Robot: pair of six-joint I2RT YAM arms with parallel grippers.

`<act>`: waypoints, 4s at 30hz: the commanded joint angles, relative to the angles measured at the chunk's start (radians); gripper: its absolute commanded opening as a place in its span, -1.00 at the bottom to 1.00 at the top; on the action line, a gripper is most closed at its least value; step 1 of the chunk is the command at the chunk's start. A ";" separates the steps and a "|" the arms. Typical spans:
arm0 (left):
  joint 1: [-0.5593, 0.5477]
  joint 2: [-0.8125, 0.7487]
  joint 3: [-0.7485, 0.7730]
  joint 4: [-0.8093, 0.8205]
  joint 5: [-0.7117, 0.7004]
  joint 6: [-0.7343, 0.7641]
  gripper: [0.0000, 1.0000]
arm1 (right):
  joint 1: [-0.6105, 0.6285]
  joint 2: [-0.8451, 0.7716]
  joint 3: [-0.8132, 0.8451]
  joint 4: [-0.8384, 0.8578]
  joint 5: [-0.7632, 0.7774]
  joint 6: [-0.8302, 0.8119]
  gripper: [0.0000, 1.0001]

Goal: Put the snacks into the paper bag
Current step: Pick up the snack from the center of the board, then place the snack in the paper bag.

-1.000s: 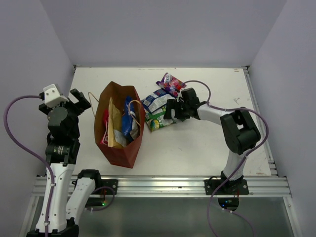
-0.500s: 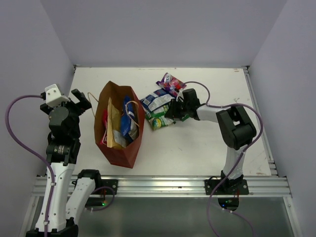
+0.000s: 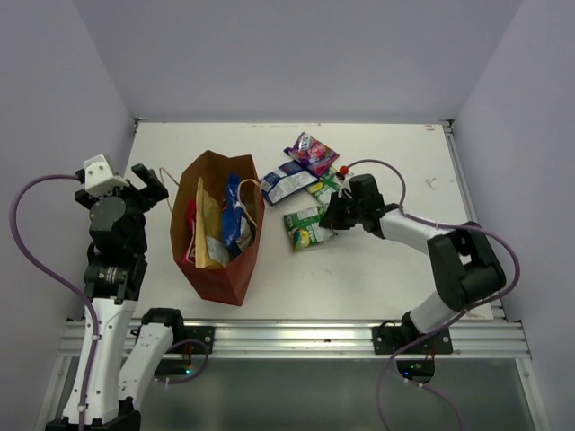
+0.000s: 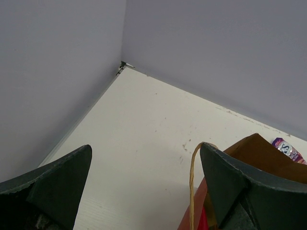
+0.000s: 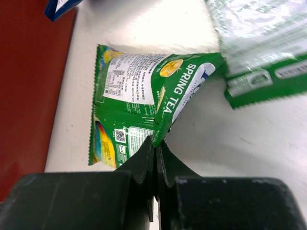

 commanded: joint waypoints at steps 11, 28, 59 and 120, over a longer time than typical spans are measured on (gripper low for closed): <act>-0.023 -0.040 -0.027 0.062 -0.028 0.013 0.96 | -0.003 -0.463 0.164 -0.394 0.272 -0.130 -1.00; -0.028 -0.055 -0.042 0.079 -0.009 0.022 0.96 | 0.008 -0.415 0.608 -0.515 0.221 -0.318 -1.00; -0.028 -0.009 -0.044 0.094 0.091 0.043 0.95 | 0.371 0.172 1.384 -0.507 0.163 -0.675 -1.00; -0.029 -0.006 -0.047 0.094 0.134 0.047 0.93 | 0.486 -0.032 0.981 -0.429 0.739 -0.775 0.76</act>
